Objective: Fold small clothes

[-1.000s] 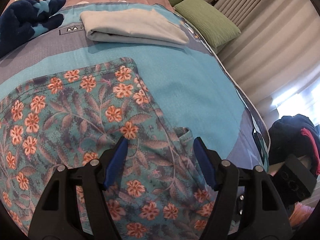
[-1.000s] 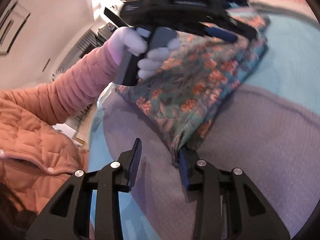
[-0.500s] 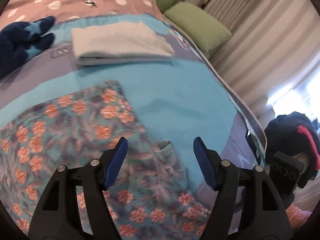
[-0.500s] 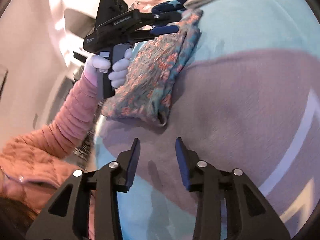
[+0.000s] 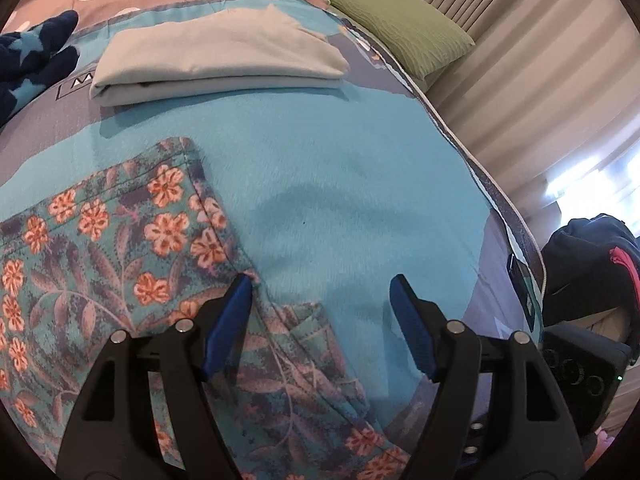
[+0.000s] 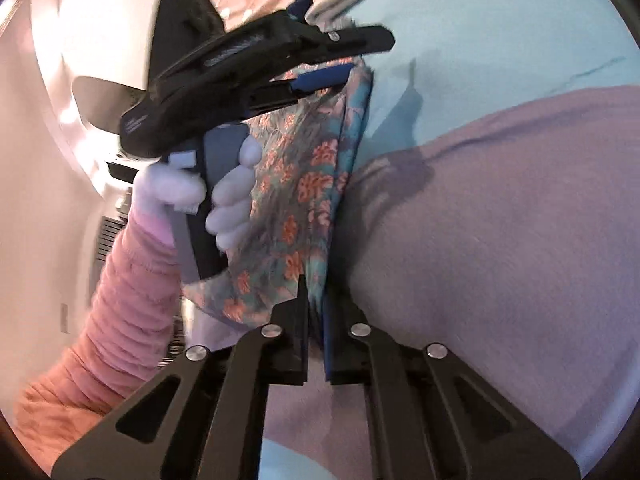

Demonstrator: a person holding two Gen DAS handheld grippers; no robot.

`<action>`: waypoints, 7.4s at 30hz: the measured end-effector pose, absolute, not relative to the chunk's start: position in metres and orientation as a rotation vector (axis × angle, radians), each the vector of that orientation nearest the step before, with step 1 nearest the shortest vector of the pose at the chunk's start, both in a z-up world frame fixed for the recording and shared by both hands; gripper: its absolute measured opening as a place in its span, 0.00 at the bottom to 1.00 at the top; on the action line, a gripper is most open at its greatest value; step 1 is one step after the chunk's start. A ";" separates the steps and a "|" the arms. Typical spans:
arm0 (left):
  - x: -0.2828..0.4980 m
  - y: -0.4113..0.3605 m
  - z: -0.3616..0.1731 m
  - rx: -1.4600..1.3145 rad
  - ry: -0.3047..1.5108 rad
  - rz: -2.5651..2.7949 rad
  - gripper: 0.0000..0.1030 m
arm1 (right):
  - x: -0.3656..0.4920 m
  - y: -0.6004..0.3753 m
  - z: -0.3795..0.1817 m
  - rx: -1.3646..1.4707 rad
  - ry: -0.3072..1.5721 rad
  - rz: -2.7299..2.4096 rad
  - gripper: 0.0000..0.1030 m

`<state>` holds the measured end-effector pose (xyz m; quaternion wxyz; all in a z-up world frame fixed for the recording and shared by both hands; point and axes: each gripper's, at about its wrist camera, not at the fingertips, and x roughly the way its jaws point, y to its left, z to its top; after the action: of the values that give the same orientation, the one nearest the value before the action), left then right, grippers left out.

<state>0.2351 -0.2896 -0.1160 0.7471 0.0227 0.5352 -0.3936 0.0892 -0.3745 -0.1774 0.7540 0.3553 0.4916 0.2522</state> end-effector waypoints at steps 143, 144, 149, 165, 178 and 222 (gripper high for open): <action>0.171 0.248 -0.136 -0.767 0.900 -0.505 0.80 | 0.047 0.097 -0.153 -0.765 0.640 0.507 0.64; 0.172 0.246 -0.135 -0.764 0.900 -0.504 0.80 | 0.046 0.101 -0.154 -0.777 0.634 0.502 0.64; 0.179 0.235 -0.131 -0.717 0.902 -0.526 0.82 | 0.053 0.108 -0.157 -0.772 0.650 0.489 0.64; 0.211 0.215 -0.130 -0.674 0.920 -0.600 0.83 | 0.076 0.125 -0.161 -0.750 0.662 0.467 0.64; 0.220 0.219 -0.138 -0.746 0.943 -0.540 0.06 | 0.083 0.114 -0.135 -0.597 0.627 0.489 0.13; 0.187 -0.030 0.000 -0.065 0.891 -0.368 0.57 | 0.084 -0.186 -0.129 0.487 0.908 0.620 0.36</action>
<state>0.1869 -0.0297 0.0003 0.8855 -0.0314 0.4285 -0.1767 0.0844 -0.1862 -0.1293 0.8245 0.2292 0.4272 0.2918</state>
